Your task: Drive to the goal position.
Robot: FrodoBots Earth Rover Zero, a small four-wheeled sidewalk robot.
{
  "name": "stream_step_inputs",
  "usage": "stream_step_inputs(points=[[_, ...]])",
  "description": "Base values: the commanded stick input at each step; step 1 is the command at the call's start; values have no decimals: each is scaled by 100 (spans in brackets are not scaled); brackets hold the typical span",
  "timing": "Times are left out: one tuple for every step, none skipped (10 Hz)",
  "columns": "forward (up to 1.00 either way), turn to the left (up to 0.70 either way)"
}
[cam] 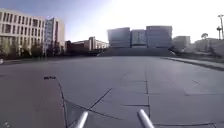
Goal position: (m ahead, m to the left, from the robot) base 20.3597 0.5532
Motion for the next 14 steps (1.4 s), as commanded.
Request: stream_step_inputs(points=[[100,0],[100,0],[100,0],[100,-3],[100,-21],[100,-27],[100,-27],[100,-27],[100,-27],[100,-19],[100,-4],[100,0],[100,0],[100,0]])
